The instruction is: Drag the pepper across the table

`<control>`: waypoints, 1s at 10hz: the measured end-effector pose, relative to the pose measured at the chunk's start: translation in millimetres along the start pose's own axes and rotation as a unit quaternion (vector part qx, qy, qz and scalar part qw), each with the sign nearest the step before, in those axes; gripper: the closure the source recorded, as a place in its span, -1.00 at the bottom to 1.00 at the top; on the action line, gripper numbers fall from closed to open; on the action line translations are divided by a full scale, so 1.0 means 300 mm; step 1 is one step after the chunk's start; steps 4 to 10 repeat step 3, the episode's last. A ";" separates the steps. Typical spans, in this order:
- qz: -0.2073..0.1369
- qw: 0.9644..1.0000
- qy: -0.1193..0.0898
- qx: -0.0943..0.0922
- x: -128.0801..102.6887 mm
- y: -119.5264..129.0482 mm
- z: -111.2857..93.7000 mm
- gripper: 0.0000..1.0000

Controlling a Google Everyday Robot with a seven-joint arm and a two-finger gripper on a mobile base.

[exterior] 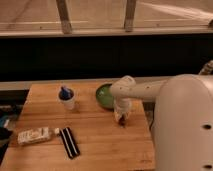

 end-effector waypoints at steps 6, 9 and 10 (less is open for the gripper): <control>-0.003 1.000 -0.001 -0.002 -0.007 0.016 -0.003 0.50; -0.003 1.000 -0.001 -0.002 -0.007 0.016 -0.003 0.50; -0.003 1.000 -0.001 -0.002 -0.007 0.016 -0.003 0.50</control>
